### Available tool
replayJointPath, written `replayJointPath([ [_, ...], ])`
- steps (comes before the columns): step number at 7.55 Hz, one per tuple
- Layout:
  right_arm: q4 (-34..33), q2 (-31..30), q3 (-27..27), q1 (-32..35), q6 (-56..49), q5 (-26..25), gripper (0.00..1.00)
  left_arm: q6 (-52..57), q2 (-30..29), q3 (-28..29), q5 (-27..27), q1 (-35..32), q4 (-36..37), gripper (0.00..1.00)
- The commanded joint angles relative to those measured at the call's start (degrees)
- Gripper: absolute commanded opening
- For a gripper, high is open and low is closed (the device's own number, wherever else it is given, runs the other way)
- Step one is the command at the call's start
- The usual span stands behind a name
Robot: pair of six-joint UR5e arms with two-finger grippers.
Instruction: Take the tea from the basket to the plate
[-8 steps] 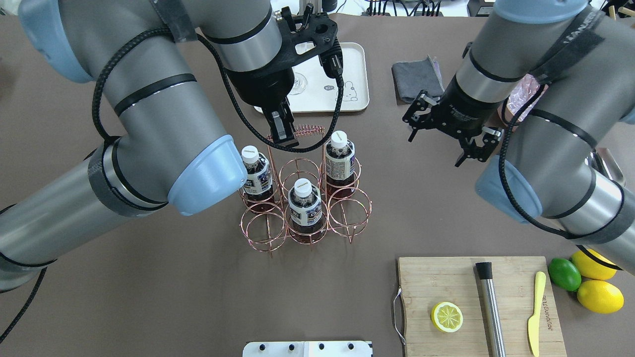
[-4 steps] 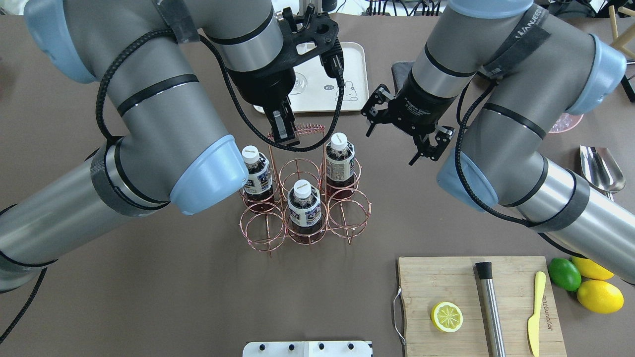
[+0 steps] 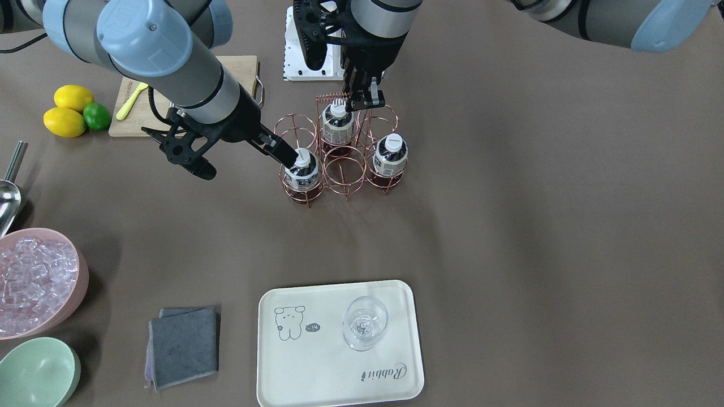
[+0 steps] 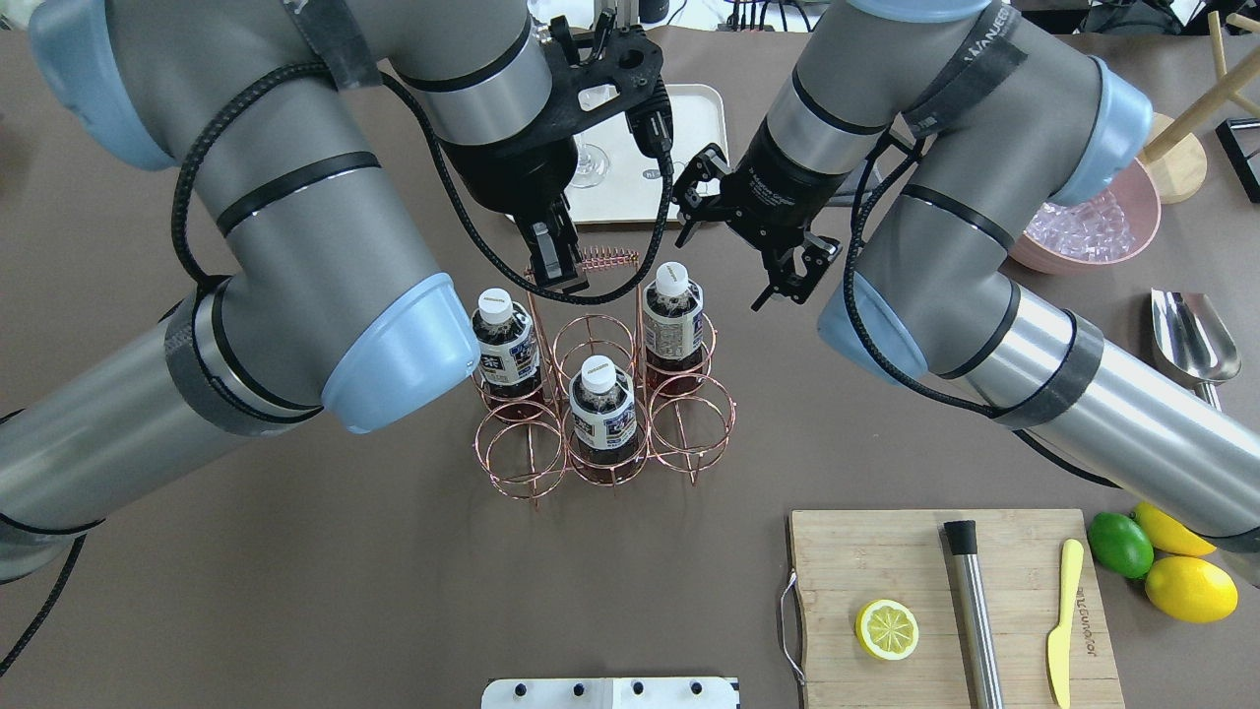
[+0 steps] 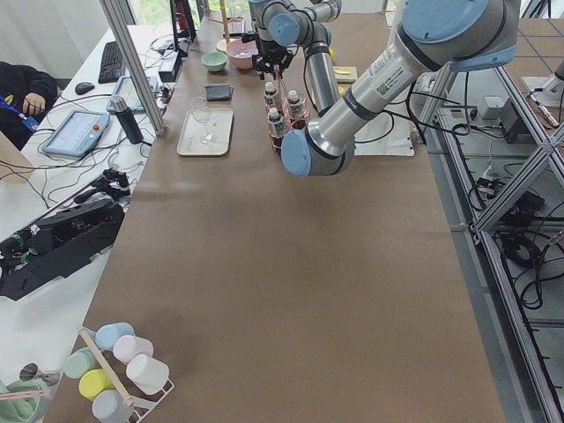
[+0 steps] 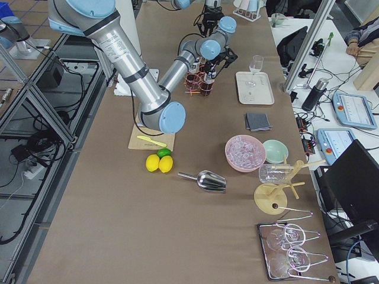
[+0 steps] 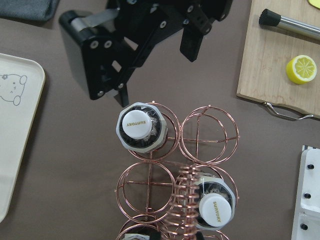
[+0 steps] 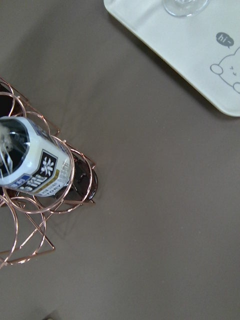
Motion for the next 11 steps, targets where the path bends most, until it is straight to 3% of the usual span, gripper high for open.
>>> replayJointPath([
  [1, 6.6, 1.9, -5.3, -0.2, 1.7, 0.4, 0.99, 0.0, 1.0, -1.0, 0.0, -0.1, 0.0, 0.0],
  [3, 7.1, 2.0, -5.9, -1.5, 1.6, 1.3, 0.93, 0.0, 1.3, -1.3, 0.0, -0.1, -0.1, 0.0],
  [6, 7.1, 2.3, -5.9, -2.6, 1.5, 2.6, 0.67, 0.0, 1.9, -1.9, 0.0, -0.1, -0.1, 0.0],
  [7, 7.3, 2.3, -5.7, -2.5, 1.4, 3.8, 0.53, 0.0, 1.9, -1.9, 0.0, 0.0, 0.0, 0.0],
  [8, 7.5, 2.2, -5.6, -2.2, 1.2, 4.6, 0.32, 0.0, 1.9, -1.9, 0.0, 0.0, -0.1, 0.0],
  [9, 7.5, 2.1, -5.6, -1.5, 0.8, 5.9, 0.02, 0.0, 1.9, -1.9, 0.0, 0.0, -0.1, 0.0],
  [11, 7.5, 1.9, -5.5, 0.4, 0.8, 9.3, 0.0, 0.0, 1.9, -1.9, 0.0, 0.0, -0.1, 0.0],
])
